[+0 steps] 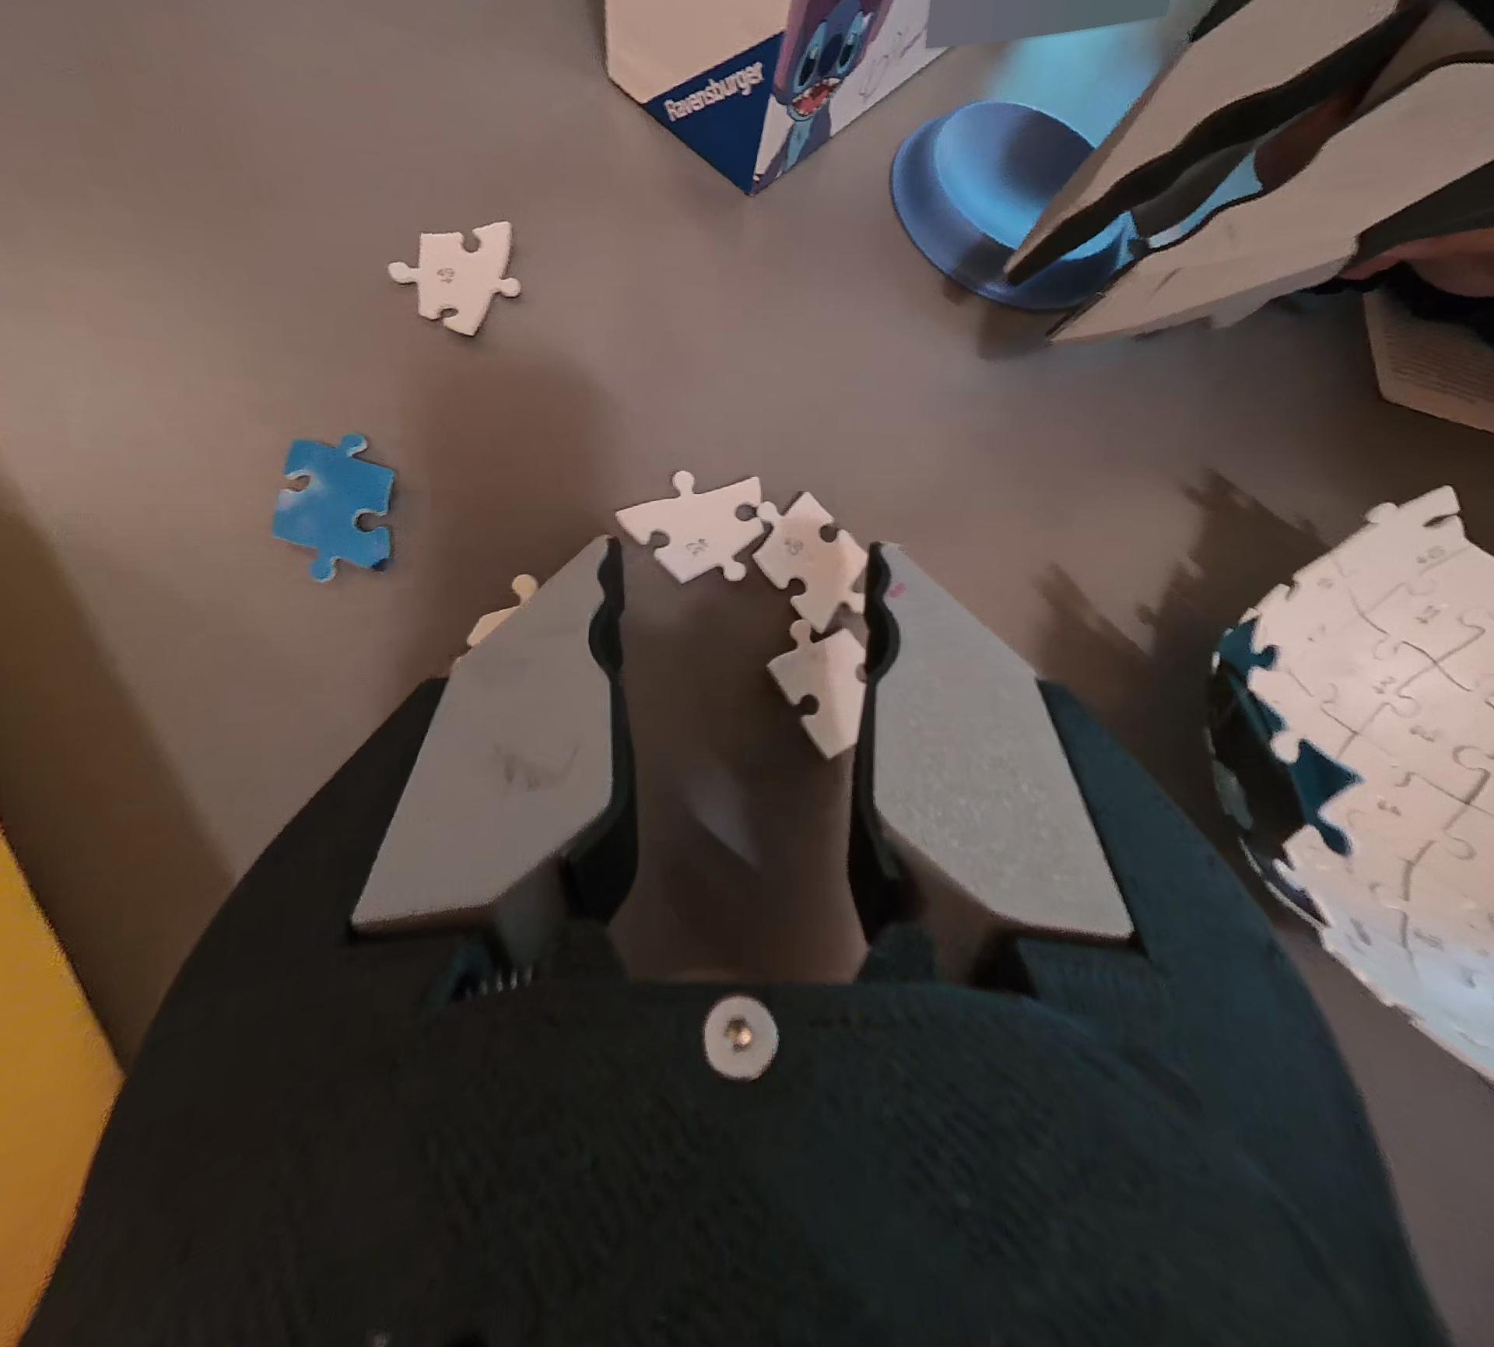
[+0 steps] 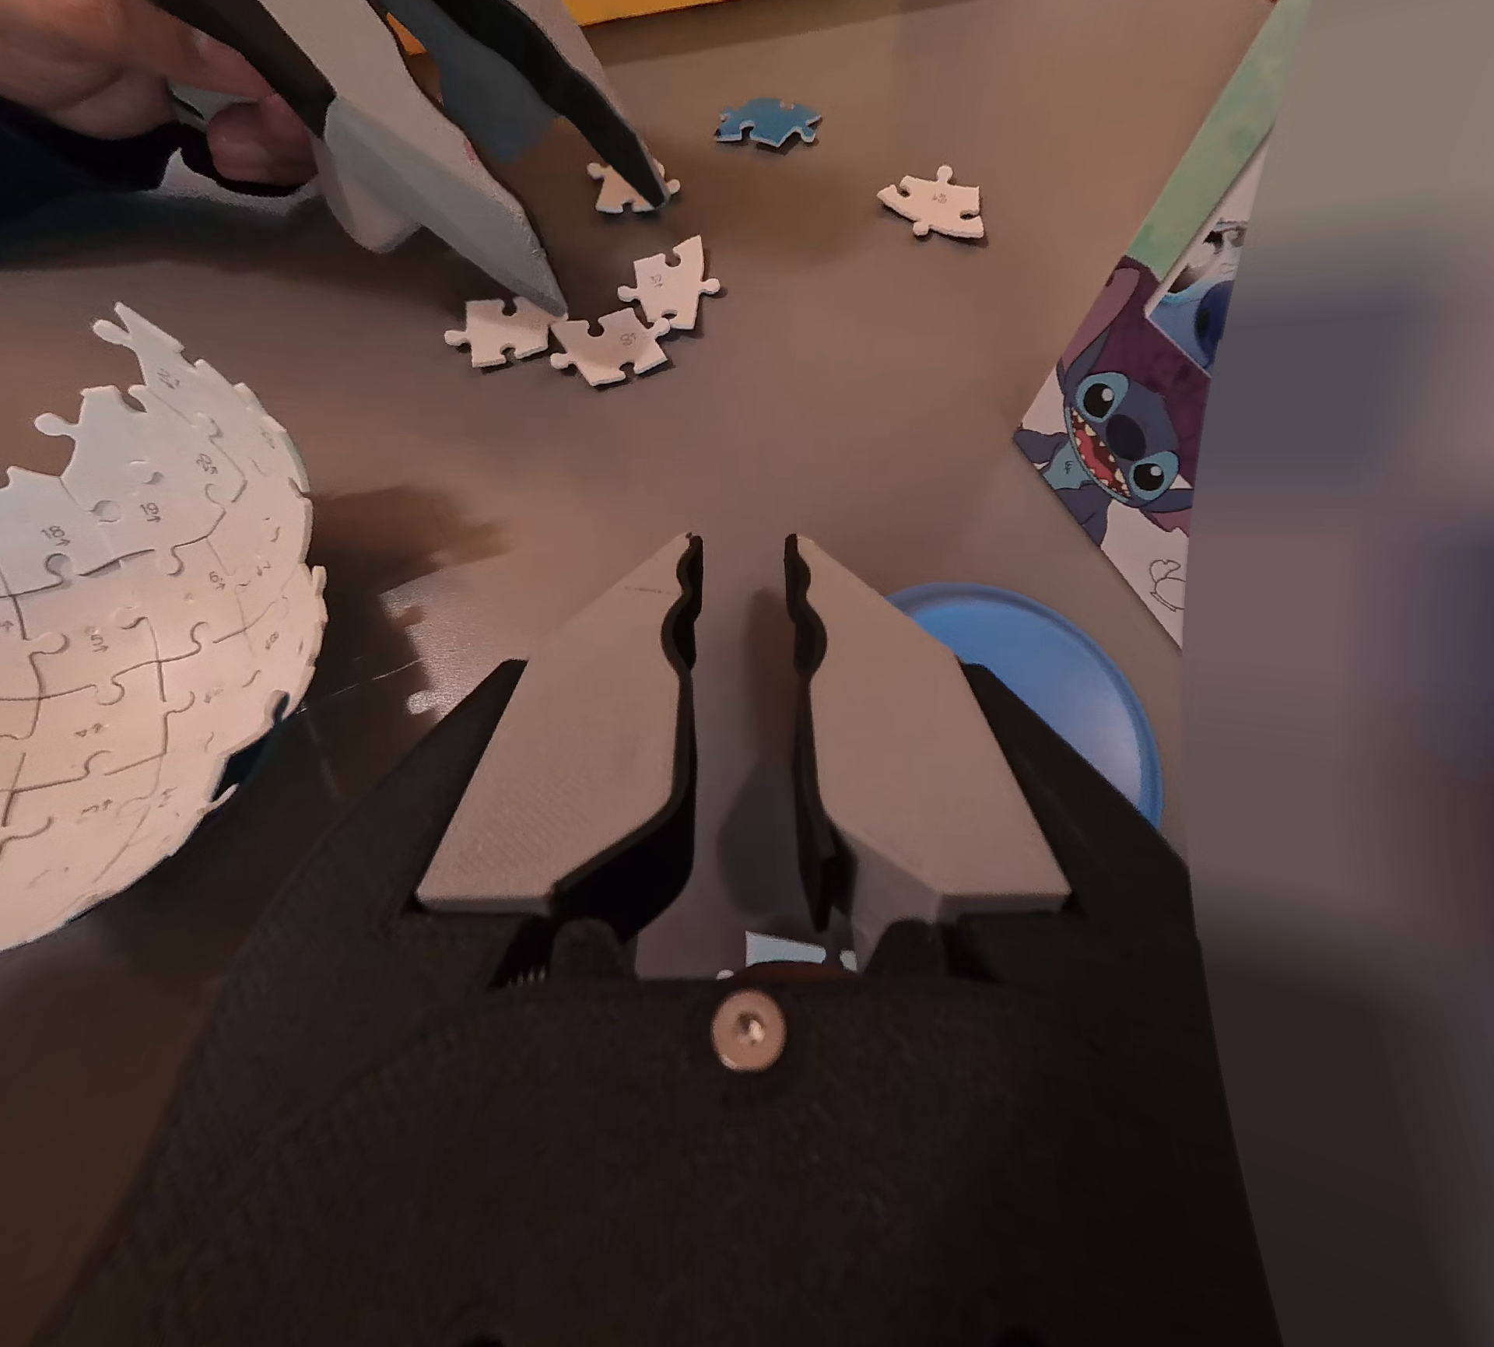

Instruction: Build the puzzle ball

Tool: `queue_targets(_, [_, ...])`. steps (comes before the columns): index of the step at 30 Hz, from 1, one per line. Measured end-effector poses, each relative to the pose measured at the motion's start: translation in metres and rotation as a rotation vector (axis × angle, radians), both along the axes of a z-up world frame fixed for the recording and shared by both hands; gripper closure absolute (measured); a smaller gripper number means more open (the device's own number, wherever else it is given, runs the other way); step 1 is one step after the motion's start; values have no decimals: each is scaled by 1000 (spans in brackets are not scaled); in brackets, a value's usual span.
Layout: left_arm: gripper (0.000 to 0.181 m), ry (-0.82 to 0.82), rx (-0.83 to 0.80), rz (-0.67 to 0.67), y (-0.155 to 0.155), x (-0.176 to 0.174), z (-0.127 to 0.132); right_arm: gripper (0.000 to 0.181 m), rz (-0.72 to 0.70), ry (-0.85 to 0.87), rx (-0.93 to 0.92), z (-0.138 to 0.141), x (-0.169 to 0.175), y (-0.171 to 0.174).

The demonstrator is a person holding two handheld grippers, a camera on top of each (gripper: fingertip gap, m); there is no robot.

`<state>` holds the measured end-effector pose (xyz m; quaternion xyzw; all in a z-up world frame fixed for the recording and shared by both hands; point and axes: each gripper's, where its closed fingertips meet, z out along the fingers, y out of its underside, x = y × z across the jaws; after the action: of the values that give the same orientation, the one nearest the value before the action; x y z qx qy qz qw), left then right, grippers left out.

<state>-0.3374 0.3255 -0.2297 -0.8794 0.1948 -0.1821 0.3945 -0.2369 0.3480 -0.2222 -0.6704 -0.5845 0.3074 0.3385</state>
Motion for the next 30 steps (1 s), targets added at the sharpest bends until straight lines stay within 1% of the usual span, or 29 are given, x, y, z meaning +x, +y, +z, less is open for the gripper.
queue_targets(3, [124, 12, 10, 74, 5, -14, 2, 165, -2, 6, 6, 3, 0, 0])
queue_targets(7, [124, -40, 22, 108, 8, -18, 10, 164, 1, 2, 10, 2, 0, -1])
queue_targets(10, [124, -26, 51, 145, 11, -26, 15, 164, 1, 1, 8, 1, 0, -1])
queue_targets(14, [125, -46, 145, 251, 19, -44, 35, 165, -3, 4, 6, 1, 0, 0])
queue_targets(16, [125, -69, 200, 282, 21, -49, 47, 164, -5, 4, 5, 1, 1, 1])
queue_targets(18, [125, -71, 230, 292, 22, -53, 52, 164, -6, 4, 2, 1, 1, 2])
queue_targets(23, [126, -28, 229, 301, 23, -56, 49, 164, -6, -4, -6, -3, 1, 2])
queue_targets(27, [126, 0, 229, 333, 27, -61, 44, 165, -6, 2, -9, -2, 0, 2])
queue_targets(29, [126, 4, 179, 314, 29, -59, 36, 165, -5, 7, -12, 0, 0, 1])
queue_targets(30, [130, 15, 111, 277, 26, -54, 28, 165, -3, 8, -12, 0, 0, 1])
